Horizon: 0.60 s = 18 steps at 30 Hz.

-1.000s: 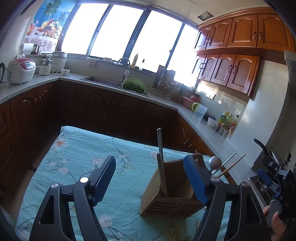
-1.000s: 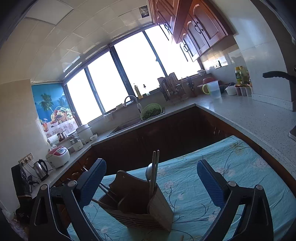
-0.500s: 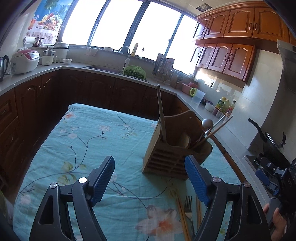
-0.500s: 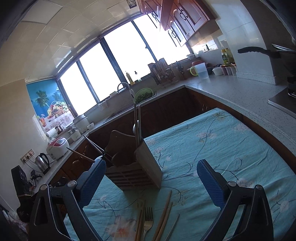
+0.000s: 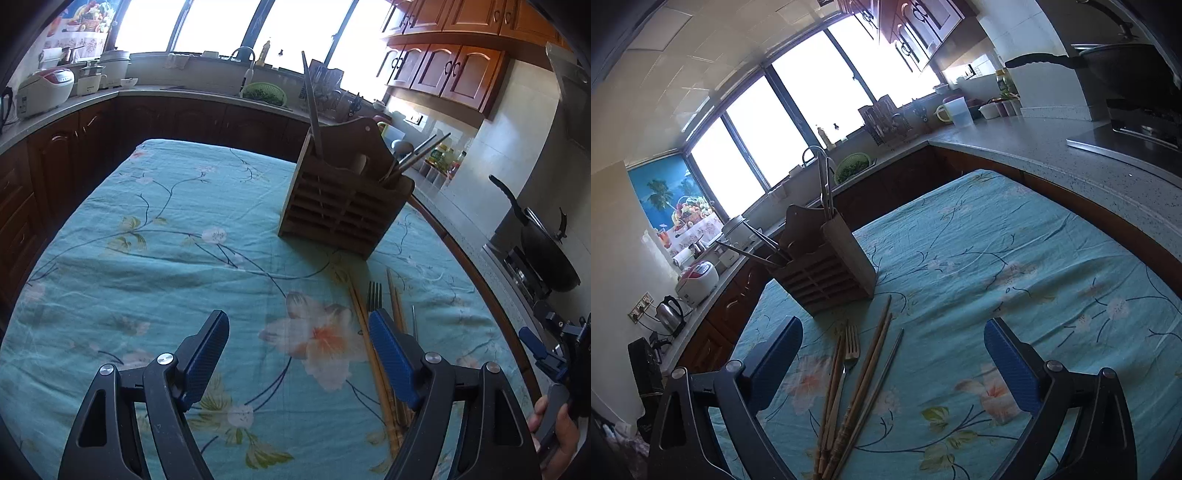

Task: Organize utensils
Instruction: 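Move both open tools back over the remaining chopsticks and fork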

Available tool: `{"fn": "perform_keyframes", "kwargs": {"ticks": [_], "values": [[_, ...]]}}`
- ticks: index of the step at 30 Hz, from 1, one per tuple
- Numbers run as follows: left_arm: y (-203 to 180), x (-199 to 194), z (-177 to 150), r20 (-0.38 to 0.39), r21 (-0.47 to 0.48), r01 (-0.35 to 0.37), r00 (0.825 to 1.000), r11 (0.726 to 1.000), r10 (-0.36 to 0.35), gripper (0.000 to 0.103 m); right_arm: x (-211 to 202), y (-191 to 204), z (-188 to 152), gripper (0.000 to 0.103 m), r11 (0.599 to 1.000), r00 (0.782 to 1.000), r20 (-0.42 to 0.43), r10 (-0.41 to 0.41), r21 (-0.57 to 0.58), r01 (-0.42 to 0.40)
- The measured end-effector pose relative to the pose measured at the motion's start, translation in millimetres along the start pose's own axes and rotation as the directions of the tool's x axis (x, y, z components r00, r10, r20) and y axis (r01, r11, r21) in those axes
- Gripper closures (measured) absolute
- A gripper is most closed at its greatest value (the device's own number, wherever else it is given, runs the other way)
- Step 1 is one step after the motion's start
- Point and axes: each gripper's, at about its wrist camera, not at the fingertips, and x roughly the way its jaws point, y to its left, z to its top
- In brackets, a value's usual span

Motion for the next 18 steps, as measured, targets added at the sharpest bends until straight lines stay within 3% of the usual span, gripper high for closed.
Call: {"fn": "perform_keyframes", "kwargs": {"ticks": [9, 15, 18], "values": [[-40, 26, -12, -0.098, 0.091, 0.020, 0.995, 0.996, -0.012, 0.025, -4, -11, -16, 0.003, 1.000, 0.999, -0.029, -0.019, 0.003, 0.019], [-74, 67, -14, -0.179, 0.206, -0.017, 0.982, 0.978, 0.055, 0.027, 0, -18, -15, 0.003, 0.999, 0.999, -0.039, -0.025, 0.019, 0.026], [-86, 90, -14, -0.229, 0.246, -0.031, 0.969, 0.969, 0.089, 0.039, 3, -19, -10, 0.004, 1.000, 0.999, -0.043, -0.024, 0.017, 0.025]]}}
